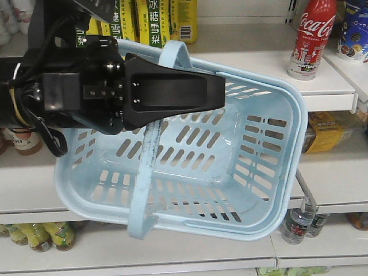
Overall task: Place coke in basket with both arms
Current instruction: 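Drive toward the shelf with the red Coca-Cola bottle, basket held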
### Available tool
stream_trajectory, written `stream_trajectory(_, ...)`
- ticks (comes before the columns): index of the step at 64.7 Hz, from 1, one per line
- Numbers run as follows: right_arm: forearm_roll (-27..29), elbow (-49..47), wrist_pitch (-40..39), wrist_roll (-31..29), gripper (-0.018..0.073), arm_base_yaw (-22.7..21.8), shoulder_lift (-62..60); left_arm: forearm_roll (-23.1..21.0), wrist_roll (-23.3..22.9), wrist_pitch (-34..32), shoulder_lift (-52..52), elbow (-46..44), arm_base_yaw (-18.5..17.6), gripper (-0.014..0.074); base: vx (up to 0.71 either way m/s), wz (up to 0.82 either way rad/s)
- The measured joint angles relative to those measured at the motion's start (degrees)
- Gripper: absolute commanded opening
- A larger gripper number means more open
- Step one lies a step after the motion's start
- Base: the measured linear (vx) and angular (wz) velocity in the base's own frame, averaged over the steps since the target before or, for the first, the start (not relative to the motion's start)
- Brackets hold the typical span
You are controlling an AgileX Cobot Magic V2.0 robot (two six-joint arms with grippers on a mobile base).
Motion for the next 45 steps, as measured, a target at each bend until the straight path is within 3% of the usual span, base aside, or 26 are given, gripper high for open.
stream_trajectory(45,0.0,0.0,0.0,0.0,-0.0005,0.0,0.0,-0.8,-0.1,-1.8,-0.2,0.0,0.0,-0.0006,0.05,0.00)
